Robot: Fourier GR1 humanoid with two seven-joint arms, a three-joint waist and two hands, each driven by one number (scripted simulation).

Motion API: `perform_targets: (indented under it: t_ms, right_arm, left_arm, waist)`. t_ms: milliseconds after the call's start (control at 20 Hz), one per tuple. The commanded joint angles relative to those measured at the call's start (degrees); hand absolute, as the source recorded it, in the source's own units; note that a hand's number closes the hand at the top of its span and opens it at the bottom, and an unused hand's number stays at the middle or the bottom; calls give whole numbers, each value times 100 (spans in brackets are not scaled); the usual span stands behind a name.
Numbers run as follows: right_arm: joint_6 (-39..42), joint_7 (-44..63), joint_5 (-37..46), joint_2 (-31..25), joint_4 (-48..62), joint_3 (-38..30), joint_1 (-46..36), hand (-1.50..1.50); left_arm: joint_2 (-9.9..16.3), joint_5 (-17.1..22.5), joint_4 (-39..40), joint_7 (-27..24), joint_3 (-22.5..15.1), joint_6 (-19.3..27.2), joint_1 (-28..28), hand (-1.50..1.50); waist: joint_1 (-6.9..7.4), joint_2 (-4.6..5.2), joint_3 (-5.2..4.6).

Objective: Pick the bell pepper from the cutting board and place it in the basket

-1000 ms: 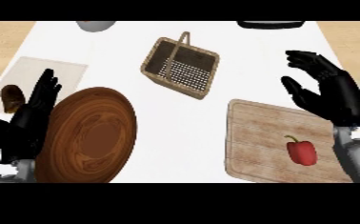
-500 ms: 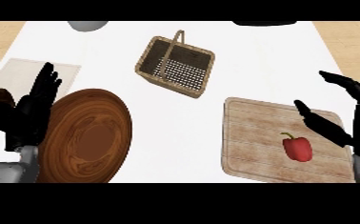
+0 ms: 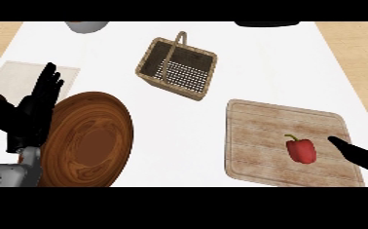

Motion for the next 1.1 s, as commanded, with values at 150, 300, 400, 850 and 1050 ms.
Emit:
perform_targets:
  t_ms: [150,300,400,850,1050]
  right_arm:
    - [1922,2088,194,-1296,-969,301,971,-150]
    - [2484,2809,-4,-1695,-2144,174,1421,-150]
    - [2786,3521,-251,-1779,-2904,-2,1478,-150]
    - [2861,3440,222,-583,-3246,-245,1585,-150]
    - [2862,2368,238,-175,-2382,-360,1649,-150]
  left_arm:
    - [-6,-3,88,-66,17,-69,-5,0]
    - [-111,-80,22,41,-34,58,-117,0]
    - [-12,11,-28,91,58,-89,-123,0]
    - [-383,-284,409,-277,73,-251,-179,0]
    - [-310,-187,606,-419,323,-542,-232,0]
  waist:
    - [23,27,-22]
    - [-4,-5,13]
    - [85,-1,24]
    - [226,36,51]
    - [223,38,54]
